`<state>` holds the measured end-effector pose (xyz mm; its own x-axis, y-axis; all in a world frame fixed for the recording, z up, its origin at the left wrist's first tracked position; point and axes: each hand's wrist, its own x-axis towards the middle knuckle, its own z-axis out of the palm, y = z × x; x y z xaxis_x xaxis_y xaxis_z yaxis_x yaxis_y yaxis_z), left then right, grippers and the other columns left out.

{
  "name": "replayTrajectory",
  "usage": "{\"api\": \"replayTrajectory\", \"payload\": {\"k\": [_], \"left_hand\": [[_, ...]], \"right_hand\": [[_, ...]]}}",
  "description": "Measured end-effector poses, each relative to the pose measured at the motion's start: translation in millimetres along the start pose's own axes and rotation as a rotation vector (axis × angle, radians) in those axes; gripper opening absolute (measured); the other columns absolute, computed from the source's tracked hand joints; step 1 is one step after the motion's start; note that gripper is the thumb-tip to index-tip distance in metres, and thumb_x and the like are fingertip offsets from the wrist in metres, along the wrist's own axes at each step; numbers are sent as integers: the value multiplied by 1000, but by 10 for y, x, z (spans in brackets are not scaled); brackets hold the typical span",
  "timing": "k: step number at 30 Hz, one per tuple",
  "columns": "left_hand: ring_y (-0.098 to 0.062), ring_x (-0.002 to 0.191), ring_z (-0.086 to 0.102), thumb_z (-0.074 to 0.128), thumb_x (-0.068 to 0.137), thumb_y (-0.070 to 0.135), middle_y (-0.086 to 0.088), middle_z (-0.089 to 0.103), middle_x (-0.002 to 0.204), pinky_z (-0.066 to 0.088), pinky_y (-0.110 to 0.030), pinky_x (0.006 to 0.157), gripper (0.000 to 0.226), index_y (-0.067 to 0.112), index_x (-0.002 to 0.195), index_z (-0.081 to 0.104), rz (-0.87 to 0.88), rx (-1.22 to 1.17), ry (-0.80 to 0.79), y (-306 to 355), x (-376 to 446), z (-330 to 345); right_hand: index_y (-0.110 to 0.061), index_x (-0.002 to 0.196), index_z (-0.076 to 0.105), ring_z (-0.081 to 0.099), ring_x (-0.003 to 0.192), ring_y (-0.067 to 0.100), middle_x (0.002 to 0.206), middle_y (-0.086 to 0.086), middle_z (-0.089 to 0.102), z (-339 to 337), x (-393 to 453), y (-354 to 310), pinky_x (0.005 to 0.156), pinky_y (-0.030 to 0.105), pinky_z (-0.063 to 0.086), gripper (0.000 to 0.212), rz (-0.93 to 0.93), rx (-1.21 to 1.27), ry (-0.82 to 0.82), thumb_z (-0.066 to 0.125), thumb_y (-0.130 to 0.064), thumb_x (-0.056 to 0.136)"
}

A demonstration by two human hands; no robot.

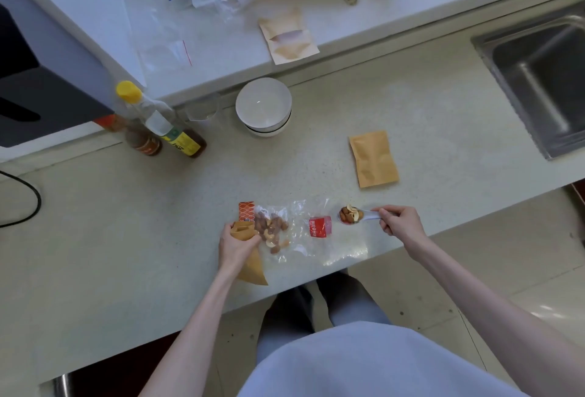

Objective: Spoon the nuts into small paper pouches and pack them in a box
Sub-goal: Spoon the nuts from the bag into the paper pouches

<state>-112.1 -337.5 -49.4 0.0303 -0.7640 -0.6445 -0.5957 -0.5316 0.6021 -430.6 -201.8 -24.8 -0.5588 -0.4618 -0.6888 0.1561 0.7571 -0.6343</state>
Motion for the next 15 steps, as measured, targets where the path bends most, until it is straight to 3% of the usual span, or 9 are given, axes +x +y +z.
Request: {"api": "replayTrajectory", "payload": {"k": [3, 6, 10, 15], "left_hand": [[-18, 101, 48, 81, 73, 18, -1, 40, 118, 45, -26, 73, 51, 18, 108, 43, 135, 122, 92, 151, -113, -2], [-18, 99, 48, 81, 71, 15, -1, 44, 109, 47, -34, 76, 50, 15, 104, 44, 316, 161, 112, 430, -247, -16], [-21, 89, 55, 77, 66, 2, -2, 51, 96, 47, -27, 64, 49, 22, 98, 45, 521, 121, 86, 1002, -492, -25], [-27, 80, 57, 74, 68, 6, -5, 57, 87, 53, -50, 76, 44, 22, 98, 46, 681, 58, 78, 1662, -795, -85]], "right_hand": [[-7, 93, 75, 44, 55, 14, 58, 4, 54, -79, -113, -253, 55, 23, 37, 22, -49, 10, -11, 53, -8, 95], [-7, 91, 74, 42, 50, 12, 54, 1, 52, -98, -300, -647, 52, 20, 36, 20, -132, 37, -54, 55, -8, 95], [-14, 83, 74, 43, 47, 9, 51, -1, 52, -76, -632, -1291, 48, 17, 36, 21, -267, 57, -147, 56, -10, 94], [-10, 85, 75, 43, 47, 10, 49, 0, 50, -94, -1026, -2012, 46, 16, 36, 20, -408, 62, -211, 57, -8, 93]]}}
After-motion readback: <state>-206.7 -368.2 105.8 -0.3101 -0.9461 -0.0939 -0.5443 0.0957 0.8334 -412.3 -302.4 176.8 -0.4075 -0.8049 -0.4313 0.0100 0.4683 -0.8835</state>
